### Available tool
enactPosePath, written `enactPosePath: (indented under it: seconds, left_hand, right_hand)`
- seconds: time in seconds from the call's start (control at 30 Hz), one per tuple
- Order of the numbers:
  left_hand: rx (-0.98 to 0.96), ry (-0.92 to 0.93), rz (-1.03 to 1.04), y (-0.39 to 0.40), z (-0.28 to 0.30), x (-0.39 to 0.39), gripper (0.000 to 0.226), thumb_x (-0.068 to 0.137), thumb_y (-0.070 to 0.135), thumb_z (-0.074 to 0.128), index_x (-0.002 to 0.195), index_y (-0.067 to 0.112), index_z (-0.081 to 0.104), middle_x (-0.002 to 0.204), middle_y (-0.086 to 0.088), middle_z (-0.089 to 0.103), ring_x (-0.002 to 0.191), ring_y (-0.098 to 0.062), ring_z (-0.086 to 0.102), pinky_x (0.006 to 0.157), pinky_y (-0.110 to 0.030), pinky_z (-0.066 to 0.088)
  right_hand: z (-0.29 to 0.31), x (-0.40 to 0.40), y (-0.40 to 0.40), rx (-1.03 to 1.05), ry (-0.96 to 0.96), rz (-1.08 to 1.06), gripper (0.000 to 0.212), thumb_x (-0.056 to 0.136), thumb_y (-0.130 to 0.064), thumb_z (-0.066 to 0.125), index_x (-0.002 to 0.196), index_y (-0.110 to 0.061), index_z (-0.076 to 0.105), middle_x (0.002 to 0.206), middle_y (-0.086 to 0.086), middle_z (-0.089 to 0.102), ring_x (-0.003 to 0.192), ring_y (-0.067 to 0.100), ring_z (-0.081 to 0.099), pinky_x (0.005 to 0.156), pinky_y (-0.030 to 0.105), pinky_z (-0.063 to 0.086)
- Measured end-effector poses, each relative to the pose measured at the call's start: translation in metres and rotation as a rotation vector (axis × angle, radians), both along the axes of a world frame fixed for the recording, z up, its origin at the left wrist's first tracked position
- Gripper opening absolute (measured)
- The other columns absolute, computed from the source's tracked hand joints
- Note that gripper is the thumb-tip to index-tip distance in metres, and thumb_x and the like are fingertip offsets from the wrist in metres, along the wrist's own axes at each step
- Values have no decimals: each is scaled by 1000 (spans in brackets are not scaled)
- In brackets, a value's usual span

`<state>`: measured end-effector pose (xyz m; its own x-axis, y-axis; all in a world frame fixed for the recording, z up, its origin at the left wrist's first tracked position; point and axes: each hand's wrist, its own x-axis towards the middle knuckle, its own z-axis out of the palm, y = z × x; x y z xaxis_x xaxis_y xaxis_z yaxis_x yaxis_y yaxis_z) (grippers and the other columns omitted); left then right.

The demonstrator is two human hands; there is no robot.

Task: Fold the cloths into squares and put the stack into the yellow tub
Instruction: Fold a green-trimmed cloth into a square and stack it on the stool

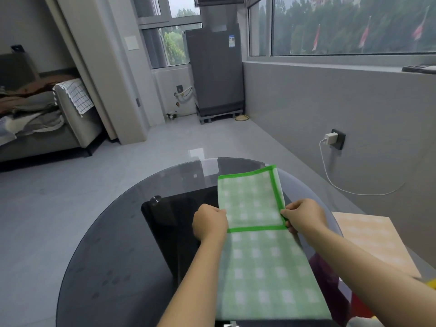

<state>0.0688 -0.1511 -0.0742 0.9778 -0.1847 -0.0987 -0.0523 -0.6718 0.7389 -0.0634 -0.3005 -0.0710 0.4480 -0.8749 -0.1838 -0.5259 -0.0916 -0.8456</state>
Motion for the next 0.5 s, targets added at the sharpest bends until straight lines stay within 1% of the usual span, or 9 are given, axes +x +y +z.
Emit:
enactPosePath:
  seconds: [0.07,0.1,0.13,0.2,0.23,0.3,0.33,0.4,0.5]
  left_hand:
    - [-122,36,42,3,5,-6,18,88,27,61,77,16,68,67,-1,69,71,-21,67,59,-25,46]
    - [-206,63,63,5,6,-9,14,88,27,61,81,17,66,64,1,68,69,-19,67,62,-26,50]
    - [-301,90,75,8,7,-11,10,88,26,62,86,16,64,63,2,67,67,-18,66,67,-30,53]
    - [-480,130,56,14,6,-15,10,88,22,64,92,15,60,70,0,67,65,-16,64,71,-34,56]
    - [-552,142,25,18,7,-17,9,89,21,64,93,16,58,75,-1,66,64,-15,63,70,-34,56]
    - [-656,169,-45,24,9,-19,6,91,21,60,96,16,60,82,-1,65,66,-14,61,64,-28,54]
    - [-694,196,-67,27,10,-20,10,93,23,58,97,14,62,83,-1,64,67,-14,60,62,-25,52]
    - [-772,293,-72,32,14,-21,23,97,29,50,97,11,64,84,-4,66,68,-16,59,62,-25,50]
    - [-840,415,-90,43,21,-24,40,101,35,37,87,9,64,77,-6,69,68,-18,61,62,-25,49]
  right_hand:
    - [1,-2,0,127,-129,-33,11,83,-11,68,75,-8,60,59,10,64,50,21,57,60,34,56]
    - [2,-4,-1,179,-179,-39,13,83,-9,68,75,-8,58,61,11,63,52,21,58,60,33,56]
    - [2,-6,-1,223,-221,-32,14,84,-8,67,76,-8,56,62,11,63,53,20,59,56,30,56]
    - [5,-12,0,303,-294,5,10,87,-7,64,80,-6,57,67,13,63,57,18,61,45,21,52]
    - [8,-16,0,341,-326,28,7,88,-8,62,83,-4,58,69,14,63,60,18,62,43,18,51]
    - [12,-23,2,410,-392,77,9,90,-12,60,89,-3,61,74,15,64,66,19,63,45,17,52]
    - [14,-26,2,446,-425,99,12,91,-14,58,91,-2,61,76,15,64,69,20,64,47,17,53]
    - [17,-31,3,532,-486,124,17,93,-18,55,93,-2,61,82,14,64,73,21,63,49,17,55]
    - [19,-37,2,623,-513,164,28,96,-24,50,102,1,61,93,14,65,80,23,63,58,21,57]
